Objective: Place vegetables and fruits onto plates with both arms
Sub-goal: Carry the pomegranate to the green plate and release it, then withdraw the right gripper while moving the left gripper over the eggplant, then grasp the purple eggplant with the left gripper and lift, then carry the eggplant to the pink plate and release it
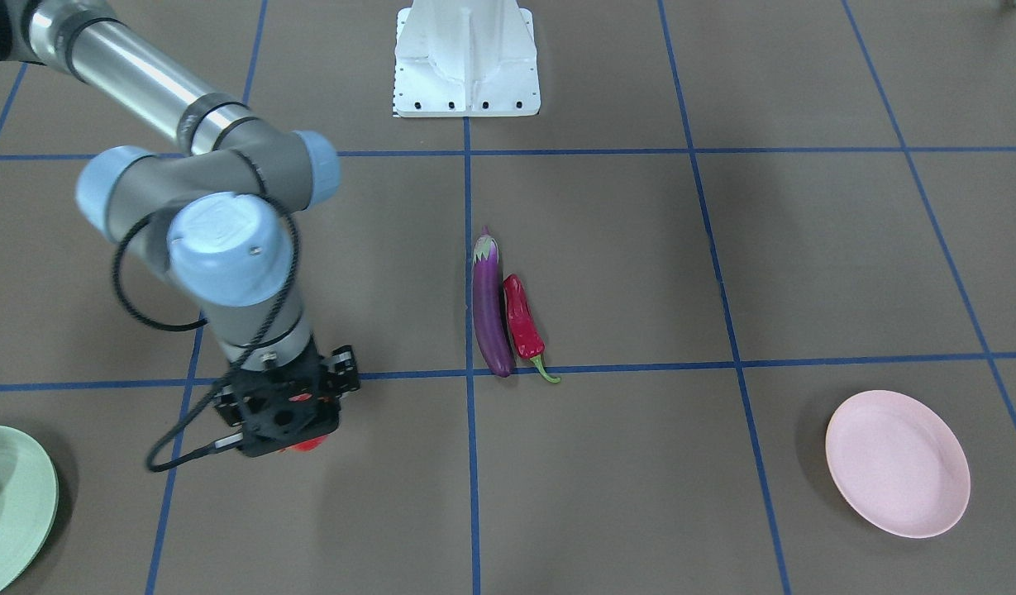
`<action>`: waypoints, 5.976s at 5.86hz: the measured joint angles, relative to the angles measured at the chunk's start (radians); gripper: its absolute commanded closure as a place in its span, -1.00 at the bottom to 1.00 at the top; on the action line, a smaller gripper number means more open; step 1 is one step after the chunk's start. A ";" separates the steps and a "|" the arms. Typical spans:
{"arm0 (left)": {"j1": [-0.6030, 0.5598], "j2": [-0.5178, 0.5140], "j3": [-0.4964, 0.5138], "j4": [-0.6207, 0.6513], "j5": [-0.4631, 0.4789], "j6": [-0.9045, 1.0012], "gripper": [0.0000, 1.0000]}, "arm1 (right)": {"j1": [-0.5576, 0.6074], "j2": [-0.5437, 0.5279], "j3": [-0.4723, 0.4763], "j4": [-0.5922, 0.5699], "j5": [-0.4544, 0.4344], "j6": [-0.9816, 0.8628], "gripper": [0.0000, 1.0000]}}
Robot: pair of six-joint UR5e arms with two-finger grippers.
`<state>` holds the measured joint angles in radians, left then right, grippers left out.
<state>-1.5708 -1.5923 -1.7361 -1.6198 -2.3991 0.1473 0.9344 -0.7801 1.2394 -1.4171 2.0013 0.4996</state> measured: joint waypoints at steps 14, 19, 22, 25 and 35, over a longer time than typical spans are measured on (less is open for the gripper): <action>0.029 -0.008 -0.099 0.019 0.003 -0.028 -1.00 | 0.563 -0.441 0.264 -0.219 0.317 -0.312 -1.00; 0.525 -0.413 -0.139 0.119 0.013 -0.846 -1.00 | 0.602 -0.906 0.620 -0.149 0.302 -0.390 -1.00; 0.875 -0.721 0.091 0.126 0.243 -1.260 -1.00 | 0.600 -0.914 0.620 -0.141 0.310 -0.391 -1.00; 1.033 -0.796 0.295 -0.009 0.347 -1.326 -1.00 | 0.600 -0.912 0.622 -0.143 0.310 -0.391 -1.00; 0.834 -0.835 0.146 0.107 0.352 -1.344 1.00 | 0.595 -0.904 0.623 -0.143 0.312 -0.386 -1.00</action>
<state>-0.7366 -2.4276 -1.5897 -1.5132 -2.0472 -1.1972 1.5298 -1.6839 1.8627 -1.5597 2.3133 0.1131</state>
